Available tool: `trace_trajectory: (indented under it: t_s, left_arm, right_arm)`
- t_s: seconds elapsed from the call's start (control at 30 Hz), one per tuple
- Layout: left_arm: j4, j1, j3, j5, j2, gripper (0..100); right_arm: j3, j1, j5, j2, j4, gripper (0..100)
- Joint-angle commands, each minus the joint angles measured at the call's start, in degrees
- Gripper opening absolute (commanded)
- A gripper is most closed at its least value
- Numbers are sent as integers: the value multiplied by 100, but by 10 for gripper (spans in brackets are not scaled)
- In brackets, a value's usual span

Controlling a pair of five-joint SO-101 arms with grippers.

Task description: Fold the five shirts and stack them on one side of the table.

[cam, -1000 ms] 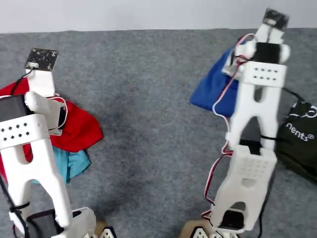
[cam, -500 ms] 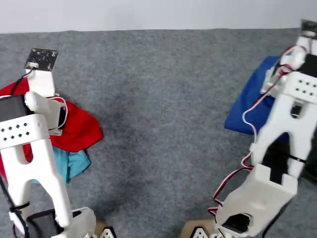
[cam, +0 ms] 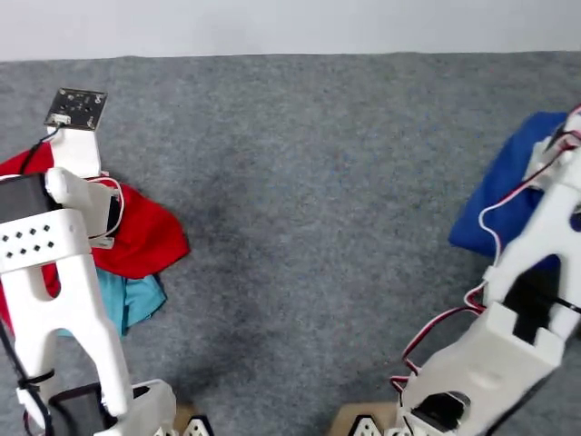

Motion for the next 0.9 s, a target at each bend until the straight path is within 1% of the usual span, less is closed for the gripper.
trace_trajectory:
  t_s: [0.0,0.43,0.87]
  left_arm:
    - [114,18,-13,0,-158,22]
    - [105,18,-13,0,-158,22]
    - [105,18,154,-35,-185,22]
  right_arm:
    - [-62,251,237,-4,-189,9]
    - [-62,848,404,338,-189,9]
    - [-62,1490,844,1191,-681,9]
